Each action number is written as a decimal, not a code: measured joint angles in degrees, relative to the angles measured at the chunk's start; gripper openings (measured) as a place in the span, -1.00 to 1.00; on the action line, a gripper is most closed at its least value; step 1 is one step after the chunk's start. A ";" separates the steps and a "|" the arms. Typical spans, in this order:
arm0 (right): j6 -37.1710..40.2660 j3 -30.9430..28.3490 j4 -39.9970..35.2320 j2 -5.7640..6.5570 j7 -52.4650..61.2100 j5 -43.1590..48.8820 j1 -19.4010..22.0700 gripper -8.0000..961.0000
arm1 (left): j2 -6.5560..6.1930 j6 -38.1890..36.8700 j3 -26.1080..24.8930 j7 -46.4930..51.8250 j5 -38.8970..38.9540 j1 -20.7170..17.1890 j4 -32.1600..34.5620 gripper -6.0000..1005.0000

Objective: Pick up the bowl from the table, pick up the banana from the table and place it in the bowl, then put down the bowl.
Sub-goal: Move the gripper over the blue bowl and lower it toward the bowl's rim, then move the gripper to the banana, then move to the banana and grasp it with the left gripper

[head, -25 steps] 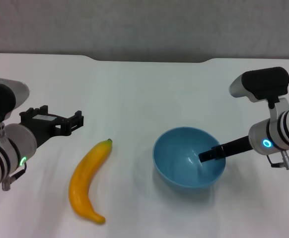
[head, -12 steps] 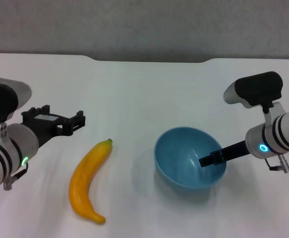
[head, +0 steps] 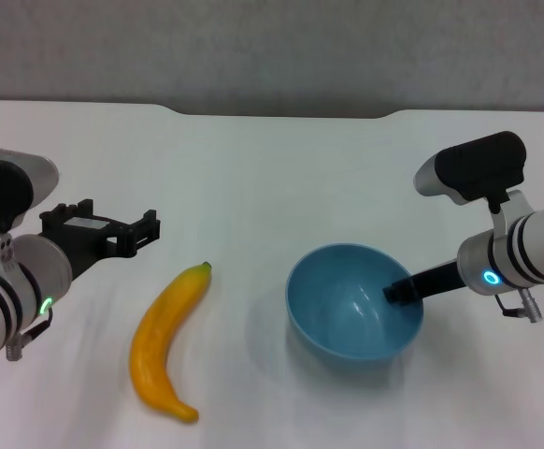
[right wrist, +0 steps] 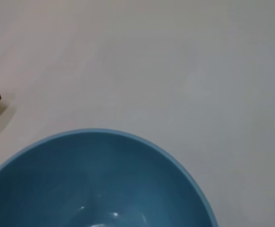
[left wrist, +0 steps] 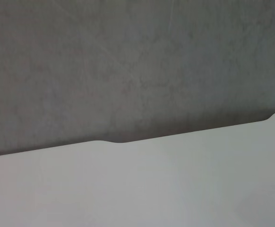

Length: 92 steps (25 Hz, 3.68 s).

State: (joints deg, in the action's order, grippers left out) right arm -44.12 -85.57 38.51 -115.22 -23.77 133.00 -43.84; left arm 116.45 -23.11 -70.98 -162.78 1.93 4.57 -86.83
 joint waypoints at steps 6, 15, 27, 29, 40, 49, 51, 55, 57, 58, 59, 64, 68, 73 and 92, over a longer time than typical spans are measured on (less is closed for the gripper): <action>0.49 0.14 0.10 0.00 0.01 0.06 0.17 -0.28 | 0.00 0.00 0.04 0.00 0.00 -0.08 0.00 0.71; 0.79 0.03 0.56 0.00 0.13 -0.03 0.64 -0.83 | 0.00 0.25 0.05 0.05 0.00 -0.59 -0.01 0.71; -0.22 -1.94 14.16 0.30 0.52 0.56 8.50 -0.86 | 0.06 -4.19 -0.23 0.94 0.79 0.45 -0.60 0.72; -0.28 -2.09 14.80 0.27 0.53 0.62 8.92 -0.88 | 0.07 -5.14 -0.28 1.00 0.79 0.82 -0.54 0.72; -0.35 -3.37 19.99 0.33 0.56 1.92 12.29 -0.91 | 0.09 -14.07 0.11 0.72 3.48 4.65 1.06 0.73; -0.44 -4.29 22.00 0.30 0.57 2.27 13.83 -0.91 | 0.09 -16.94 0.42 0.48 5.28 6.64 4.06 0.75; -0.44 -4.35 22.53 0.35 0.56 2.27 14.48 -0.91 | 0.09 -16.93 0.81 0.75 5.28 7.00 5.16 0.75; -0.44 -4.35 22.78 0.42 0.42 2.27 14.97 -0.91 | 0.24 -17.04 1.10 1.06 5.88 7.57 6.78 0.75; -0.43 -4.35 22.78 0.44 0.32 2.27 14.98 -0.91 | 0.26 -16.93 1.10 1.10 7.38 7.60 7.68 0.75; -0.36 -4.35 22.80 0.44 0.28 2.27 14.97 -0.91 | 0.26 -16.81 1.10 1.05 8.10 7.60 8.00 0.75; -0.25 -4.35 22.80 0.43 0.23 2.27 14.97 -0.91 | 0.28 -16.65 1.12 0.96 8.76 7.60 8.28 0.75; -0.07 -4.33 22.83 0.38 0.14 2.27 14.98 -0.91 | 0.39 -16.34 2.22 0.90 10.43 8.96 10.00 0.76; 0.06 -4.08 22.91 0.36 0.13 2.27 14.99 -0.91 | 0.38 -16.12 2.59 0.65 11.71 10.11 11.66 0.76; 0.10 -3.88 23.39 0.33 0.10 2.26 15.01 -0.91 | 0.36 -15.97 2.22 0.98 11.50 10.52 12.75 0.76; -0.33 -3.72 25.04 0.26 -0.49 2.26 15.24 -0.91 | 0.35 -15.23 2.29 0.79 11.76 12.99 19.40 0.76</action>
State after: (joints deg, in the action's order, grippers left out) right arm -44.45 -89.29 63.55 -114.97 -24.26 135.26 -28.60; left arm 116.81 -38.34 -68.69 -161.99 13.69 17.56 -67.43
